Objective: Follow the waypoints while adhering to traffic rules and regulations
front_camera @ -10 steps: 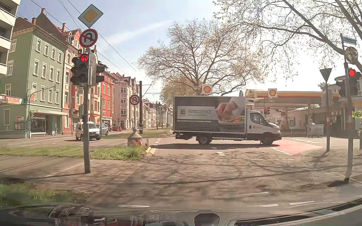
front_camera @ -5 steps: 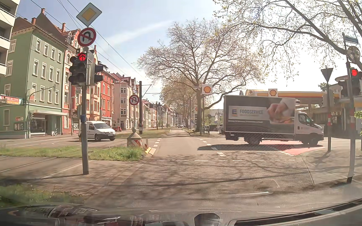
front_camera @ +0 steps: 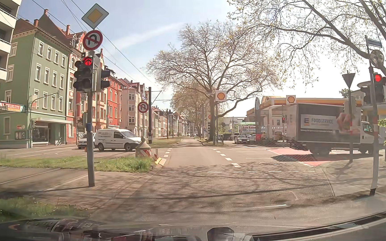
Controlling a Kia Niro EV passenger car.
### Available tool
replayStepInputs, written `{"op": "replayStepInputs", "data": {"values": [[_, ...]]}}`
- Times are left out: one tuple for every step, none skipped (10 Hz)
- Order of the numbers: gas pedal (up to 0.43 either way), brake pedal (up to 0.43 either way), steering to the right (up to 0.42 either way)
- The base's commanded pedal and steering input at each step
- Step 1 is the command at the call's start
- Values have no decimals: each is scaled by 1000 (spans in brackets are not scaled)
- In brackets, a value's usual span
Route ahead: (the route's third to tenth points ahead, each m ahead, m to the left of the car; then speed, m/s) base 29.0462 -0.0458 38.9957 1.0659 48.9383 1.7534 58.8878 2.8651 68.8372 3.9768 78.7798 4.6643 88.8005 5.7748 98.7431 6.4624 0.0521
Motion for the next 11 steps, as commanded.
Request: {"op": "replayStepInputs", "data": {"values": [[0, 201, -4], [0, 207, -4], [0, 213, -3], [0, 213, -3], [0, 220, -4], [0, 220, -4], [0, 213, -3], [0, 220, -4], [0, 220, -4], [0, 220, -4], [0, 213, -4]]}}
